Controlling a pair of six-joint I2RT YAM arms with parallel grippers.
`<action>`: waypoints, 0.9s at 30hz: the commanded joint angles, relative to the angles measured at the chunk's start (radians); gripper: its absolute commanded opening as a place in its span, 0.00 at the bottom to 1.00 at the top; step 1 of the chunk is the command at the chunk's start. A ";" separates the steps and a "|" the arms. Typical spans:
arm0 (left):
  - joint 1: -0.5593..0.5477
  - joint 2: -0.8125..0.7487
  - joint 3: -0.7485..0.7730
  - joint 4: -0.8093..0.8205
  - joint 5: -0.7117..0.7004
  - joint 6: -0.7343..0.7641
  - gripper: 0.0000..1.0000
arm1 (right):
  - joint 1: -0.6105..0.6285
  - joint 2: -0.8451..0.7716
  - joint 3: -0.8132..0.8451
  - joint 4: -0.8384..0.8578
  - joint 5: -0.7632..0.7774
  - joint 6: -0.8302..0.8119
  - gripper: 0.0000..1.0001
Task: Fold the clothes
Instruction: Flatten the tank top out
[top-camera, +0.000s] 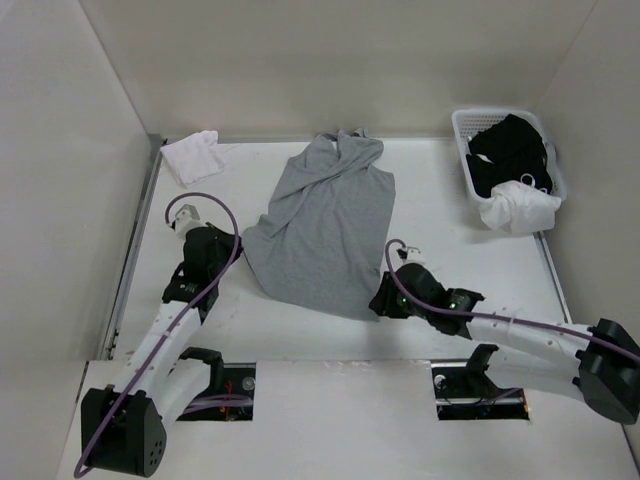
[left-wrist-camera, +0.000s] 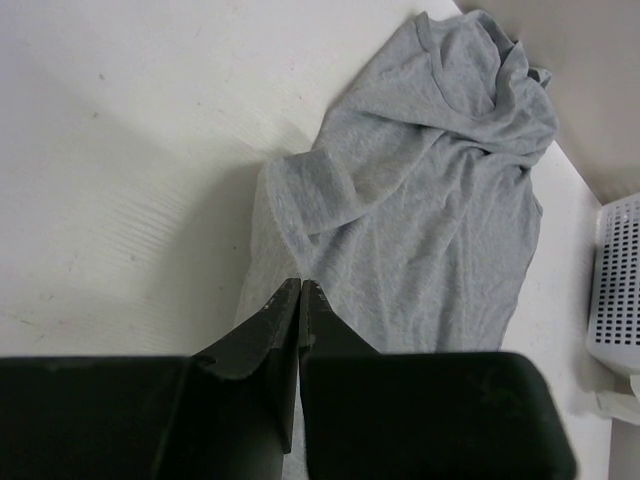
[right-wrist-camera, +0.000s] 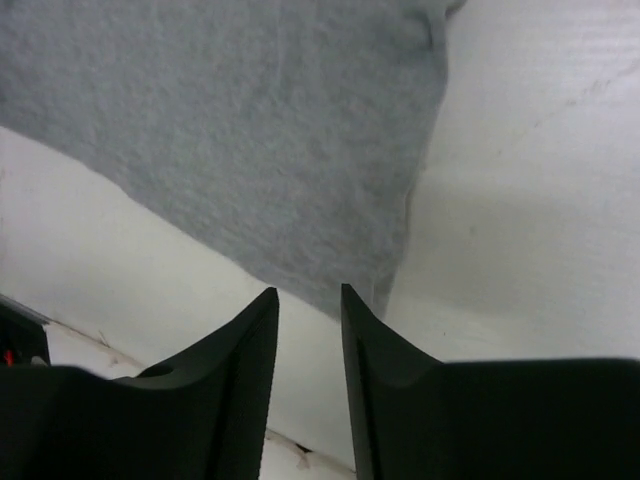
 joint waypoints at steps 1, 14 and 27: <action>-0.015 -0.019 -0.024 0.044 -0.004 0.012 0.00 | 0.052 0.012 -0.041 -0.065 0.075 0.117 0.41; -0.023 -0.061 -0.045 0.048 0.007 0.013 0.00 | 0.129 0.219 0.002 -0.037 0.143 0.205 0.25; -0.162 -0.251 0.369 0.014 -0.128 0.029 0.00 | 0.184 -0.322 0.550 -0.267 0.586 -0.194 0.02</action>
